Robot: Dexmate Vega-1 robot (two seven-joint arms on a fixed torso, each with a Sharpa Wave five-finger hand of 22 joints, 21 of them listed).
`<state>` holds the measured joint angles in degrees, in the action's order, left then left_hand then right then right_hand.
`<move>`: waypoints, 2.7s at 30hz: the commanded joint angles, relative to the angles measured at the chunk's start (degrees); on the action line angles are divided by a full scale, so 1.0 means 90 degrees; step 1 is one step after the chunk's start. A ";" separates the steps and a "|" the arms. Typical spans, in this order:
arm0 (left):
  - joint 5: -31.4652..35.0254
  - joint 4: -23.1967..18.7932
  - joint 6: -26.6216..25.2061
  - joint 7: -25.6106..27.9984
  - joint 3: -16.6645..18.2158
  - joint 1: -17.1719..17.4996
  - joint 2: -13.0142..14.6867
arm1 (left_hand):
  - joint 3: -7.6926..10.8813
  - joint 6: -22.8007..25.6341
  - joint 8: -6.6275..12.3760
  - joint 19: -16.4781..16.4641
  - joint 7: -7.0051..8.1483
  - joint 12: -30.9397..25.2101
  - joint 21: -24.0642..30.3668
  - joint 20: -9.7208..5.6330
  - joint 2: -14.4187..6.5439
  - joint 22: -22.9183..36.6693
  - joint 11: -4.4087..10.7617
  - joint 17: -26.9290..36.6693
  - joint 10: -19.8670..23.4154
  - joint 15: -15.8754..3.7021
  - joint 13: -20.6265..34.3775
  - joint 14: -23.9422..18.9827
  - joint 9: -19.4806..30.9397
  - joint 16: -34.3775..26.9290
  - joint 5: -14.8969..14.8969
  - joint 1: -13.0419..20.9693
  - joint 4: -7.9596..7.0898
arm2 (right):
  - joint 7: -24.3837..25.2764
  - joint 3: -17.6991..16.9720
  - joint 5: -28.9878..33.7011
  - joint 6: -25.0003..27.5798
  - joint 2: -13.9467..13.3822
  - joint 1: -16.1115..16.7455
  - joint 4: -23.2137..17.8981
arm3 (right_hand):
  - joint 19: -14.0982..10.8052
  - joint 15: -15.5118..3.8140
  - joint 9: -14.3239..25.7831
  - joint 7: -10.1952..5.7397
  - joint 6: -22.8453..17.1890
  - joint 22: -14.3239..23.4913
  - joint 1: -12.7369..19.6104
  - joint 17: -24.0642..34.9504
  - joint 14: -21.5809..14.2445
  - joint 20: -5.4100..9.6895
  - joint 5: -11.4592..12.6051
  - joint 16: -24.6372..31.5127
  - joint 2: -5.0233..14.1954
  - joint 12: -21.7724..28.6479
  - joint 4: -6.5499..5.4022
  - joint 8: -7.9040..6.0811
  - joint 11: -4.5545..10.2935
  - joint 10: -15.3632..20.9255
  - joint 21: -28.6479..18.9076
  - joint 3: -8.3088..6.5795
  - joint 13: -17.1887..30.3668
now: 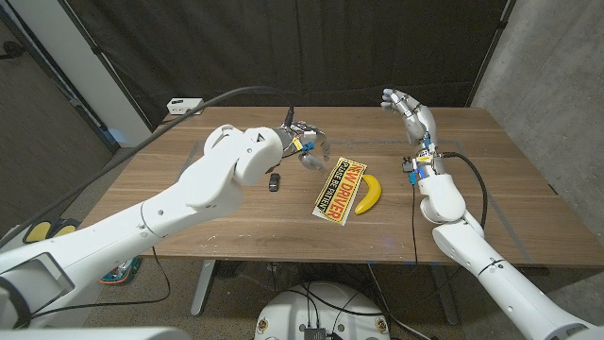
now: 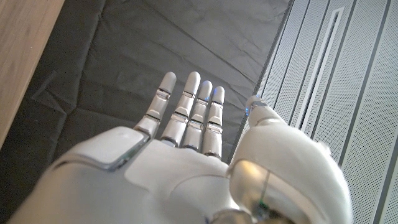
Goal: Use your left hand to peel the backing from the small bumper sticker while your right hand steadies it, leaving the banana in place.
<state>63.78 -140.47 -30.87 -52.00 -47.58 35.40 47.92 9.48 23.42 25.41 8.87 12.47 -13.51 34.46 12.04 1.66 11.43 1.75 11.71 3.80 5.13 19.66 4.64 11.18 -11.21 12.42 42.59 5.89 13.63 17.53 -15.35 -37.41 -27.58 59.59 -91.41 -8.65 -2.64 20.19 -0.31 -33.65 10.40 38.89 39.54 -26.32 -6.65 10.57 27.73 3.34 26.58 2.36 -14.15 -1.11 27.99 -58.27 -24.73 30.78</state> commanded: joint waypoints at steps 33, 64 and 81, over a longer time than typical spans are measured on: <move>0.2305 0.0854 0.1930 -0.1078 0.0048 0.0824 -0.0854 | 0.0111 -0.0213 -0.0319 -0.0062 0.0033 0.0108 -0.0133 0.0017 -0.0017 -0.0001 0.0136 -0.0062 -0.0525 0.0111 -0.0067 0.0471 0.0051 0.0021 0.0321 0.0724 0.0322 | 0.0804 0.0456 0.0231 -0.0756 0.0079 -0.0244 0.0446 | -0.0051 -0.0059 -0.0147 0.0007 -0.0026 0.0010 -0.0334 0.0013 -0.0096 -0.0058 0.0002 -0.0043 -0.0025 -0.0146 0.0046 0.0142 -0.0044 0.0141 0.0046 0.0100 -0.0220; 0.2225 0.1270 0.2773 0.0808 0.0226 0.1253 -0.0377 | 0.0030 0.0348 -0.0123 -0.0543 0.0033 -0.0073 -0.0077 0.0011 0.0031 -0.0030 0.0522 -0.0098 -0.0355 -0.0159 -0.0100 0.0215 0.0176 -0.0040 0.0462 0.1116 0.0305 | 0.1137 0.0690 0.0313 -0.1076 0.0089 -0.0377 0.0657 | -0.0090 -0.0048 -0.0239 0.0048 -0.0120 0.0010 -0.0568 0.0001 -0.0227 -0.0054 -0.0002 -0.0054 -0.0002 -0.0186 0.0026 0.0156 -0.0100 0.0291 0.0064 0.0137 -0.0345; 0.2505 0.1612 0.2832 0.2390 0.0113 0.1521 -0.0053 | -0.0120 0.0394 -0.0189 -0.0884 0.0030 -0.0224 -0.0055 -0.0145 0.0023 -0.0032 0.0749 -0.0106 -0.0032 -0.0408 -0.0122 -0.0075 0.0176 -0.0082 0.0569 0.1255 0.0212 | 0.1151 0.0798 0.0306 -0.1243 0.0027 -0.0440 0.0754 | -0.0096 -0.0037 -0.0286 0.0079 -0.0190 0.0011 -0.0660 -0.0005 -0.0272 -0.0056 0.0005 -0.0069 0.0004 -0.0198 0.0042 0.0155 -0.0125 0.0380 0.0080 0.0142 -0.0407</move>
<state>84.69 -127.95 -5.88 -38.33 -46.04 47.84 46.03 8.57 24.30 22.84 2.11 12.59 -14.73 33.49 11.30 2.37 11.19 7.22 10.73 2.01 2.50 18.60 4.83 12.28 -11.47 17.08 52.71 7.95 23.81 24.16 -12.65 -47.76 -26.89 55.92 -84.98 -8.97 -2.75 17.54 0.32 -34.71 10.40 33.53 39.56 -28.07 -6.96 10.57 27.29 3.56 24.97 2.76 -12.70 -2.31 30.88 -57.62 -23.55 27.08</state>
